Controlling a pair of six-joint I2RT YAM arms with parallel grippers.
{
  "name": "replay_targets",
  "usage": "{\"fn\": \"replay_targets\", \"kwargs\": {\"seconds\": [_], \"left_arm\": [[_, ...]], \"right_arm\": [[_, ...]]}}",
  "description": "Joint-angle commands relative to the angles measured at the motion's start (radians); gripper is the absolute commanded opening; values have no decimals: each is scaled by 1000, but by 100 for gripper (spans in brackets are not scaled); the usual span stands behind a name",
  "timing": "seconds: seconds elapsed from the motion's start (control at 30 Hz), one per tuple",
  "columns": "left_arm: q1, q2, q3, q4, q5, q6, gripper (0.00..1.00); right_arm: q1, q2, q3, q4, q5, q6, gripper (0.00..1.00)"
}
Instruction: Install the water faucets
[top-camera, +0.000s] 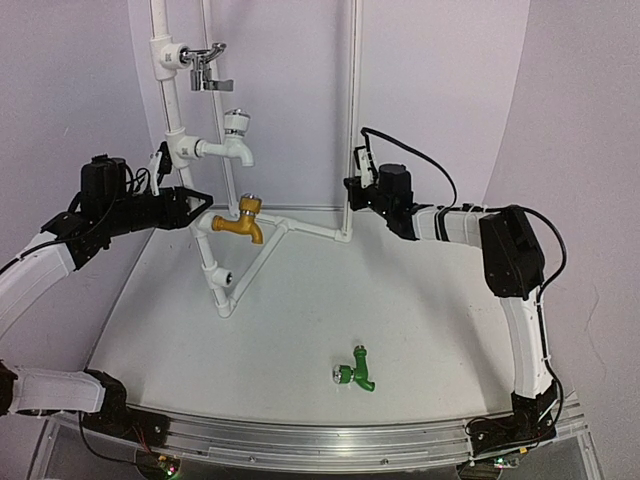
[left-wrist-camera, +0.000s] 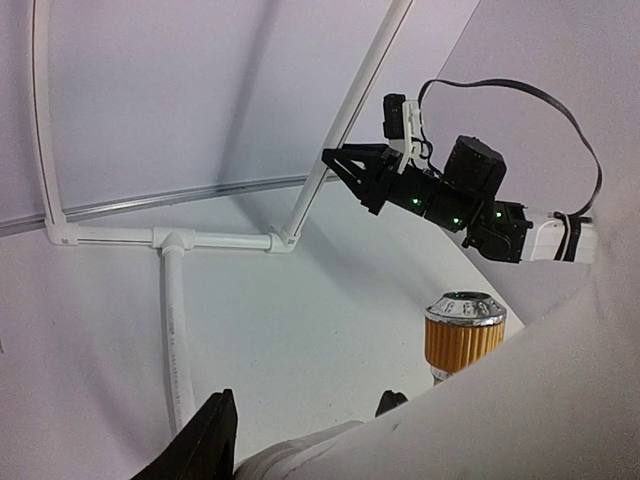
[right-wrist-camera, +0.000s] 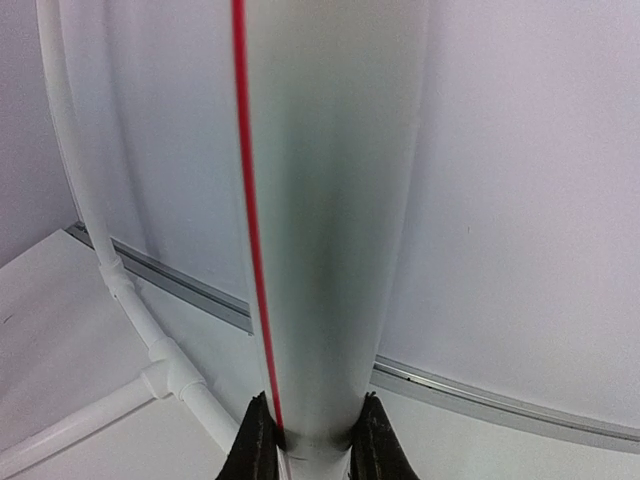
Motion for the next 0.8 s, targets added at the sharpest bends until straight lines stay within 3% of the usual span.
{"fn": "replay_targets", "kwargs": {"seconds": [0.0, 0.17, 0.4, 0.7, 0.73, 0.77], "left_arm": [[2, -42, -26, 76, 34, -155, 10], [-6, -56, -50, 122, 54, -169, 0], [-77, -27, -28, 154, 40, -183, 0], [-202, 9, -21, 206, -20, -207, 0], [-203, 15, -24, 206, -27, -213, 0], [-203, 15, -29, 206, -34, -217, 2]], "right_arm": [[12, -88, -107, 102, 35, 9, 0], [5, -196, -270, 118, 49, 9, 0], [-92, -347, -471, 66, -35, 75, 0], [-187, -389, -475, -110, -190, 76, 1], [-187, -384, -457, -148, -200, 76, 5], [-187, -380, -436, -194, -202, 84, 16]]}}
